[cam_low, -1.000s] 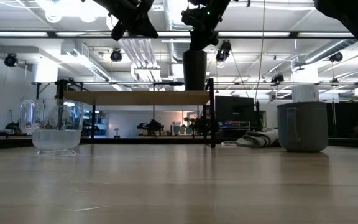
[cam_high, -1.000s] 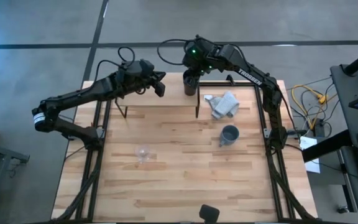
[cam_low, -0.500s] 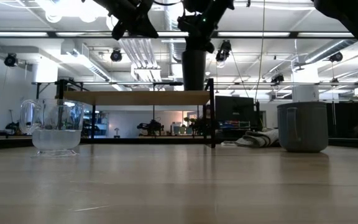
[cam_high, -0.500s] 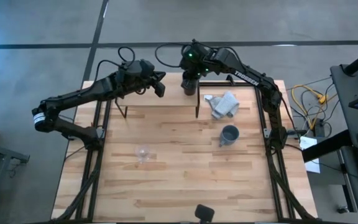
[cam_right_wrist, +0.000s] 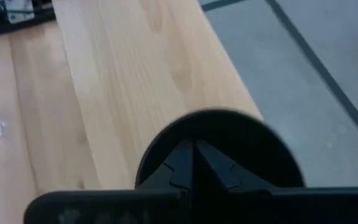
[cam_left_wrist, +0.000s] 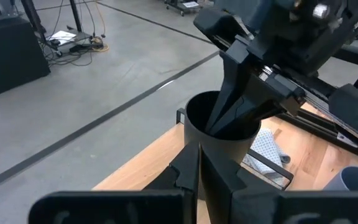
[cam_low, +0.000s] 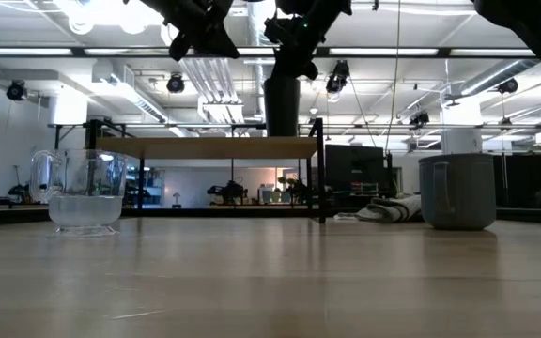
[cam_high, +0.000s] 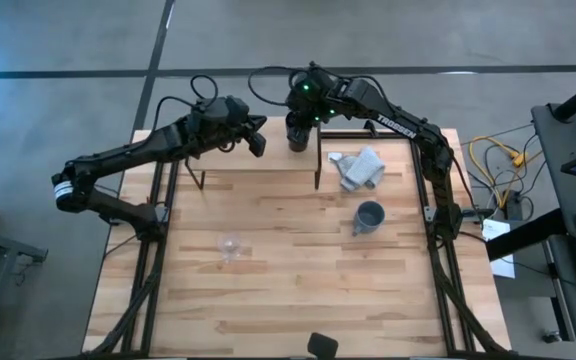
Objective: Stack small to large cups/mugs on shelf
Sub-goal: Put the black cup on the shelf, then put the blue mug on the shelf
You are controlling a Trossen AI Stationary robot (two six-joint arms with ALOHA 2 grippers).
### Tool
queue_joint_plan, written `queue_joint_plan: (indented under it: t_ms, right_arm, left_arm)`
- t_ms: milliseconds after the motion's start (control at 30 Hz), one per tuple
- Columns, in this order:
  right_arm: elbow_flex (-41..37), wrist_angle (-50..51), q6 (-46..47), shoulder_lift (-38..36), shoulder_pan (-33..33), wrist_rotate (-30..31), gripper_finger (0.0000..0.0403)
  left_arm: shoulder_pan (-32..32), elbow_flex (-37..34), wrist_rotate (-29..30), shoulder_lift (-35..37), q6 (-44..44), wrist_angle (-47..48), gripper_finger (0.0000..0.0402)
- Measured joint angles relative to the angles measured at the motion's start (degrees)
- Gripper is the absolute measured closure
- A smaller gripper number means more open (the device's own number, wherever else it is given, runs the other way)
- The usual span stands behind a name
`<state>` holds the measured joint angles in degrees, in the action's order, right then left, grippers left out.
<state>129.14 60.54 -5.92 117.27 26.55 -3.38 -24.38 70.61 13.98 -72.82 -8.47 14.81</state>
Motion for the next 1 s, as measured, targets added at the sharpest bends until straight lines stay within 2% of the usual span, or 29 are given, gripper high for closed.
queue_joint_plan:
  t_ms: [333, 500, 600, 800, 1000]
  right_arm:
    - [5.90, 9.20, -0.34, -0.64, -2.67, 0.00, 0.0395]
    - [5.46, 11.46, -1.03, -4.16, -3.66, 0.43, 0.0391]
    - [5.46, 15.14, 0.32, -6.10, -4.04, 0.53, 0.0379]
    - [5.35, 30.47, 3.31, -10.13, -6.42, 0.63, 0.0345]
    - [1.69, 29.47, 11.54, -15.14, -11.31, -4.13, 0.0315]
  left_arm:
    - [0.00, -0.02, 0.00, 0.00, 0.00, 3.26, 0.0402]
    - [0.00, -0.02, -0.02, 0.00, 0.00, 3.31, 0.0402]
    - [0.00, -0.02, -0.15, 0.00, 0.00, 3.45, 0.0402]
    - [0.04, -0.02, -0.62, 0.00, -0.06, 4.75, 0.0402]
    - [0.04, -0.02, -0.73, 0.00, -0.06, 5.26, 0.0402]
